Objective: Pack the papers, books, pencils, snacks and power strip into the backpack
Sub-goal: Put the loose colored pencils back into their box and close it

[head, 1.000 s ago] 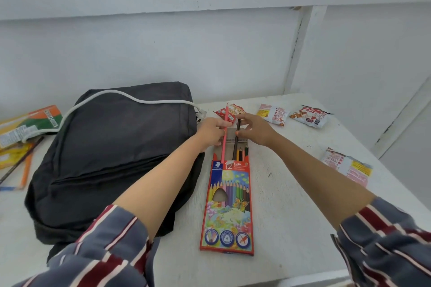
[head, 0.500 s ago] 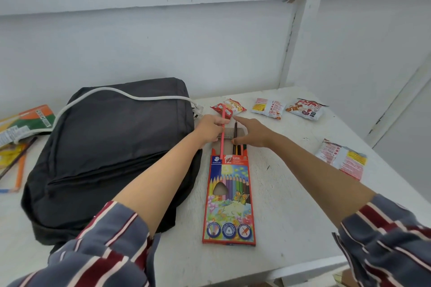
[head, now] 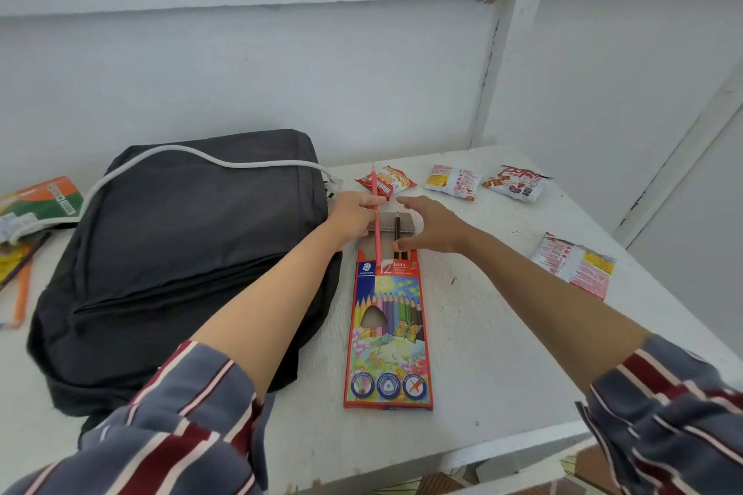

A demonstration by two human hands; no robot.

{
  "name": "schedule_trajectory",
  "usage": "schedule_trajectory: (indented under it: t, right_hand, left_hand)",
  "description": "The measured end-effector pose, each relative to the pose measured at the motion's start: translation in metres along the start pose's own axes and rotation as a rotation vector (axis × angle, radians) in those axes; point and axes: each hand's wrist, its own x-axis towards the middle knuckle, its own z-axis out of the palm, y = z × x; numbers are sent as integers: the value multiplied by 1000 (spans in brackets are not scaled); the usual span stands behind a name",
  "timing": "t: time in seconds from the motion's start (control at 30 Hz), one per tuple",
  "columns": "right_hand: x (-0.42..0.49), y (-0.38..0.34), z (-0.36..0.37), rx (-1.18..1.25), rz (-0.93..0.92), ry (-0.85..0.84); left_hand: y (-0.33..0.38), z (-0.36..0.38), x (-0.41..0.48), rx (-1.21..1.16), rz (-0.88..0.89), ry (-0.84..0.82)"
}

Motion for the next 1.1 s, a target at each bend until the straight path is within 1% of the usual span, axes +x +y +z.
schedule_trajectory:
  t: [0.07,0.13,0.37,0.57,1.1]
  right_hand:
    - [1,-1,1,-58,36,10]
    - [3,-2,3,-109,71,-17]
    - [5,-1,6,-109,98,-43]
    - [3,-5,4,-48,67,-82]
    - [3,10,3,60,48,-80]
  left_hand:
    - [1,0,-1,9,2,-6]
    - [0,0,-1,16,-2,-14]
    - [-3,-1,-2,20,-13,-29]
    - [-4,-1,-2,-7,-12,-17]
    - [-5,0,-1,-14,-13,9]
